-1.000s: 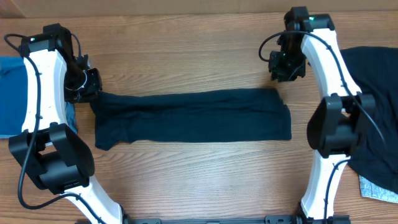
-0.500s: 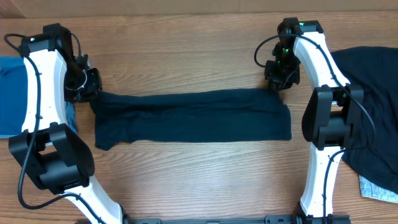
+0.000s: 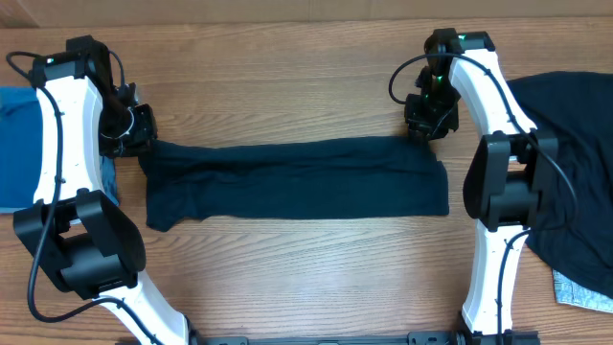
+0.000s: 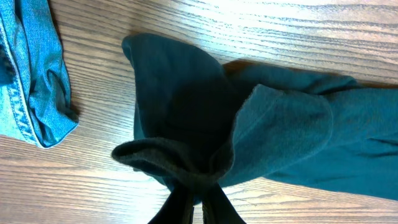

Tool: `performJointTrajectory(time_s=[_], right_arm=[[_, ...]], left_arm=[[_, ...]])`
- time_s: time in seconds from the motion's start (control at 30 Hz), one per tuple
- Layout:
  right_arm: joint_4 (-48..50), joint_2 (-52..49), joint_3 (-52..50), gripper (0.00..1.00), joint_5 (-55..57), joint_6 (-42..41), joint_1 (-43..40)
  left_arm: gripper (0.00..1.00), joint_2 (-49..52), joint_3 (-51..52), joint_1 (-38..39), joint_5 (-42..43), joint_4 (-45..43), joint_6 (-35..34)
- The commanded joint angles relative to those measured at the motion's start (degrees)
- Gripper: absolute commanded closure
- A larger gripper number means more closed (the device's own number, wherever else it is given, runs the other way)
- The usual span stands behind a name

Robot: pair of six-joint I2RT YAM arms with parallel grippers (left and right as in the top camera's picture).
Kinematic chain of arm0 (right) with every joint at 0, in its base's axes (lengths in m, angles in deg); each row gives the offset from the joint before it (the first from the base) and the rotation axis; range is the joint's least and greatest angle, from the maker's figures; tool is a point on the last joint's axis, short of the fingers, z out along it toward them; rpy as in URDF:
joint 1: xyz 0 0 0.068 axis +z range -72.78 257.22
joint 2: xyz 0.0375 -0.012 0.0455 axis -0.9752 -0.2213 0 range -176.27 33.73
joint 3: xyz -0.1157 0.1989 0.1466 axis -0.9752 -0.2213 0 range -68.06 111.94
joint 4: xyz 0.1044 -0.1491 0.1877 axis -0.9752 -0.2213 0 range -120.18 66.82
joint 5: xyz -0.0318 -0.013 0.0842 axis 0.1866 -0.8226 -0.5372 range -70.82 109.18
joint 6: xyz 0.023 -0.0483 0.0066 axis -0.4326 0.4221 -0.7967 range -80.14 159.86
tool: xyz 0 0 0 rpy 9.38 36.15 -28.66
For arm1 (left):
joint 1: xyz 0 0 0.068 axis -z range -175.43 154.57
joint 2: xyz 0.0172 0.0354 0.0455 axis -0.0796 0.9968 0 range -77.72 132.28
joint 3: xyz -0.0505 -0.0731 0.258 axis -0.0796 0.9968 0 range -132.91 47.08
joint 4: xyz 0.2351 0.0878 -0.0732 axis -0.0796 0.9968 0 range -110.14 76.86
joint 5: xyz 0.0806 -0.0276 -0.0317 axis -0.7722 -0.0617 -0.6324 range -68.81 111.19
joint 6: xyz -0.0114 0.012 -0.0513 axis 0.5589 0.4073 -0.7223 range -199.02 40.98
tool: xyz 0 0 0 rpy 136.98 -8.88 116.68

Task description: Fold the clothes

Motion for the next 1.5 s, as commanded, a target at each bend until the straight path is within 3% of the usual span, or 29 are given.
performJointTrajectory(time_s=[0.0,0.03,0.07,0.1,0.67,0.8,1.07,1.17,1.33,1.47], right_arm=[[0.68,-1.2,-0.04,0.68,-0.31,0.17,0.33],[0.74,-1.2,-0.28,0.7,-0.26,0.2,0.31],[0.96,-1.2,-0.61,0.79,-0.24,0.2,0.31],[1.11,-1.2,-0.68,0.96,-0.22,0.17,0.31],[-6.99,6.08,7.74,0.96,1.33,0.15,0.02],[-11.82,6.38,7.74,0.96,2.69,0.22,0.02],[-13.35,6.38,7.67,0.96,4.85,0.2,0.02],[-13.35,6.38,7.56,0.96,7.52,0.17,0.02],[-13.2,6.38,7.56,0.96,11.15,0.2,-0.02],[-11.54,6.38,7.56,0.96,11.52,0.17,-0.33]], left_arm=[[0.91,0.04,-0.22,0.13,-0.74,-0.07,0.39],[0.91,0.04,-0.22,0.13,-0.74,-0.07,0.39],[0.91,0.04,-0.22,0.13,-0.74,-0.07,0.39],[0.91,0.04,-0.22,0.13,-0.74,-0.09,0.39],[0.96,0.04,-0.22,0.13,-0.5,-1.11,-0.28],[0.96,0.04,-0.22,0.13,6.29,-1.84,1.51],[0.96,0.04,-0.22,0.11,6.78,0.79,1.77],[0.96,0.04,-0.22,0.11,5.05,2.86,1.73],[0.96,0.04,-0.22,-0.13,-10.12,3.61,-5.16],[0.96,0.04,-0.22,-0.66,-9.7,2.75,-6.45]])
